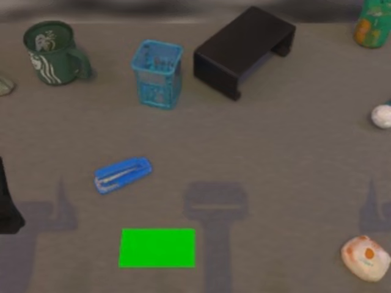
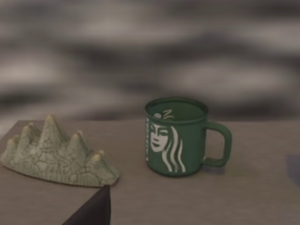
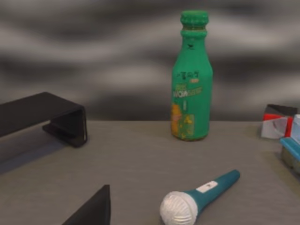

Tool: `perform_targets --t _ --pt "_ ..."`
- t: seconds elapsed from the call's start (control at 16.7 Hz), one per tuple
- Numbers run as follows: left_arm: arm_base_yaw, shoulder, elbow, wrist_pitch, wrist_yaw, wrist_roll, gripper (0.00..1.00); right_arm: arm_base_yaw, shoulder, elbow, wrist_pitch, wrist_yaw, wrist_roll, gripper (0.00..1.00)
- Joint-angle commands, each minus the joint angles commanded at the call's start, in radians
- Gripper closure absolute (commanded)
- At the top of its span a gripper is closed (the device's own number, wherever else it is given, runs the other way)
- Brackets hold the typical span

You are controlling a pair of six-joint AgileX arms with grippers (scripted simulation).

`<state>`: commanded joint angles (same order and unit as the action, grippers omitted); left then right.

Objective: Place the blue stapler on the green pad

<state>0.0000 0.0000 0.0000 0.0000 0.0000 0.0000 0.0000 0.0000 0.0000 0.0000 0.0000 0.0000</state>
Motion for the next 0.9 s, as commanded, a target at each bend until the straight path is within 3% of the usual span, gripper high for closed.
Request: perform_targets --t 0.42,0.9 --pt "-0.039 0.156 0.155 -0.113 0.002 0.062 0.0 0.0 0.0 0.0 0.0 0.0 0.0 0.0" --pt "-0.174 0.889 0.76 -0.557 -0.005 0.302 0.0 0.0 0.0 0.0 0.0 0.0 0.0 0.0"
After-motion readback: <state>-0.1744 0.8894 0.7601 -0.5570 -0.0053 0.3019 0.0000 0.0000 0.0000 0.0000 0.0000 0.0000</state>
